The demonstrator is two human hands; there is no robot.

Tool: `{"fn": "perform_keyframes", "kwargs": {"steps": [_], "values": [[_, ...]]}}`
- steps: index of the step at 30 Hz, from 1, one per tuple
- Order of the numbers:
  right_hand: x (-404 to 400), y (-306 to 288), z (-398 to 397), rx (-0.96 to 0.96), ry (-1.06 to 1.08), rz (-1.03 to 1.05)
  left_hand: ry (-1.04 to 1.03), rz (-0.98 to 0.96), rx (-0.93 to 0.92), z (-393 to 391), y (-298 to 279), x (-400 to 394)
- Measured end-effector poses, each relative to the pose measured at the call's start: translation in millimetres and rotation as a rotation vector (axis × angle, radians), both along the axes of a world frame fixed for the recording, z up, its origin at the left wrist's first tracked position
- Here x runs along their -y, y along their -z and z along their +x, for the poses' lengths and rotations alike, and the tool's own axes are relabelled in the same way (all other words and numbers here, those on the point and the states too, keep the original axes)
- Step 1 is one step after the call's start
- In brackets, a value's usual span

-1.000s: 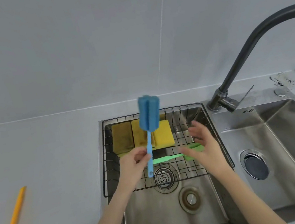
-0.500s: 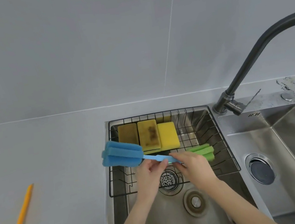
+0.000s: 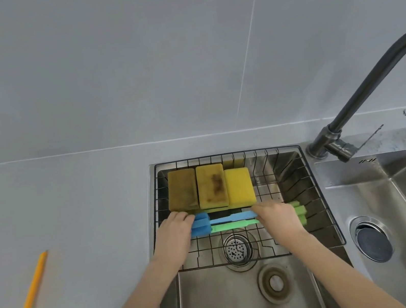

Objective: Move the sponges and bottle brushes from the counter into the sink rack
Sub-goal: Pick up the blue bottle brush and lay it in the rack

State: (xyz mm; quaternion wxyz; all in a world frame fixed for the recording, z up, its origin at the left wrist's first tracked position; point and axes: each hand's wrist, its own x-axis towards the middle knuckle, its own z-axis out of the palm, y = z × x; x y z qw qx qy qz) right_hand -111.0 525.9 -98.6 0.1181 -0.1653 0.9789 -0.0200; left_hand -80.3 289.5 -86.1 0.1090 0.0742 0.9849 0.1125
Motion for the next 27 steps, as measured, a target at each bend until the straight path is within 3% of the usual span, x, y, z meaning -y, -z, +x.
{"fn": "perform_keyframes", "kwargs": {"steps": [15, 21, 27], "values": [[8, 26, -17, 0.058, 0.041, -0.010, -0.047, -0.043, 0.024, -12, 28, -3], [8, 18, -7, -0.044, 0.051, -0.160, -0.029, -0.083, 0.063, -15, 30, -5], [6, 10, -1, -0.168, 0.014, -0.074, -0.010, -0.129, 0.073, -14, 28, -6]]}}
